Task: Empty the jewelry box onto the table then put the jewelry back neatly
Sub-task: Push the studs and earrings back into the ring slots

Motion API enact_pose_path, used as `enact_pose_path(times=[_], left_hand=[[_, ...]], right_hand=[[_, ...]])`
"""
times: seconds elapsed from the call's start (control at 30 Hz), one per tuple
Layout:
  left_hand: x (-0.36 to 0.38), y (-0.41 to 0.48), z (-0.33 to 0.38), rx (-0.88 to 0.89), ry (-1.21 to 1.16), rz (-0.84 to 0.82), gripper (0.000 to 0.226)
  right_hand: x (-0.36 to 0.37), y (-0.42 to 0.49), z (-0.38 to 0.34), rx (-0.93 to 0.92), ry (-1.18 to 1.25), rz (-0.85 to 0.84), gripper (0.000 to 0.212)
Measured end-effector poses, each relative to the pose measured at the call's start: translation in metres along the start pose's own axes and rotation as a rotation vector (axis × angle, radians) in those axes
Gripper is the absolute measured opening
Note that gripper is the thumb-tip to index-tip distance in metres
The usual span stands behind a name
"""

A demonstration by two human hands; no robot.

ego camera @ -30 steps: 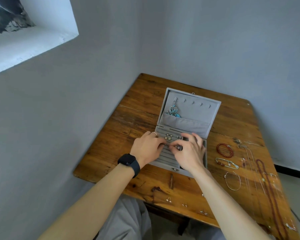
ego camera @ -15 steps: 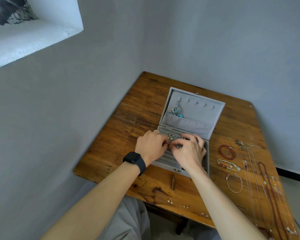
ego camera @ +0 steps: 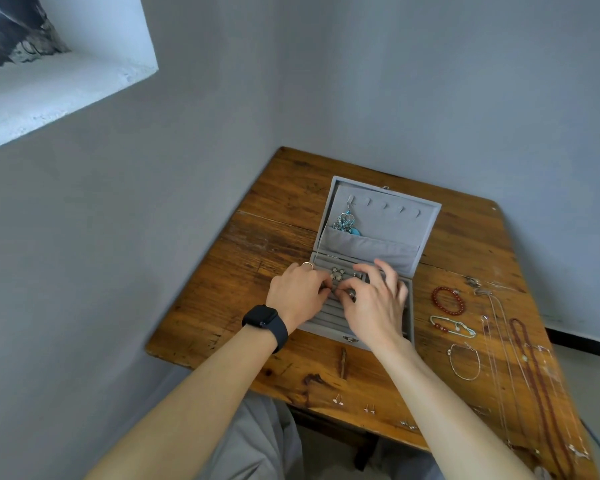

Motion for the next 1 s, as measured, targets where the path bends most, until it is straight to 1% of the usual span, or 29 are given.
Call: enact_pose_path(times=[0.1, 0.17, 0.33, 0.43, 0.6, 0.7, 0.9, 1.0], left_hand=[[0.0, 0.0, 0.0, 0.006, -0.001, -0.014, 0.021], [0.0, 0.0, 0.0, 0.025, -0.01, -0.034, 0.021], [-0.007, -0.007, -0.002, 0.08, -0.083, -0.061, 0.023], [-0.012, -0.023, 0.002, 0.084, -0.122, -0.042, 0.025], [-0.012, -0.063, 0.023, 0.108, -0.178, -0.003, 0.024], [-0.002, -0.088, 0.046, 0.131, -0.202, 0.003, 0.024], [0.022, -0.11, 0.091, 0.19, -0.163, -0.062, 0.026], [0.032, -0.108, 0.108, 0.196, -0.15, -0.111, 0.029]], right_hand=[[-0.002, 0.0, 0.001, -0.031, -0.006, 0.002, 0.013], [-0.005, 0.0, 0.004, -0.042, 0.048, 0.008, 0.013], [-0.03, -0.017, 0.022, 0.016, 0.197, 0.015, 0.018], [-0.048, -0.045, 0.04, 0.036, 0.21, 0.024, 0.024], [-0.066, -0.106, 0.071, 0.126, 0.295, 0.017, 0.024], [-0.069, -0.14, 0.089, 0.198, 0.293, 0.005, 0.024], [-0.061, -0.181, 0.11, 0.264, 0.229, 0.037, 0.022], [-0.053, -0.188, 0.114, 0.231, 0.156, 0.11, 0.023]])
Point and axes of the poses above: each hand's wrist, its own y-axis towards the middle knuckle, its own x-axis out of the palm, z = x × y, the point moved 2 cm from there along y, towards the middle knuckle, and after that the axes turned 4 degrees about x, right-handed, at the moved point
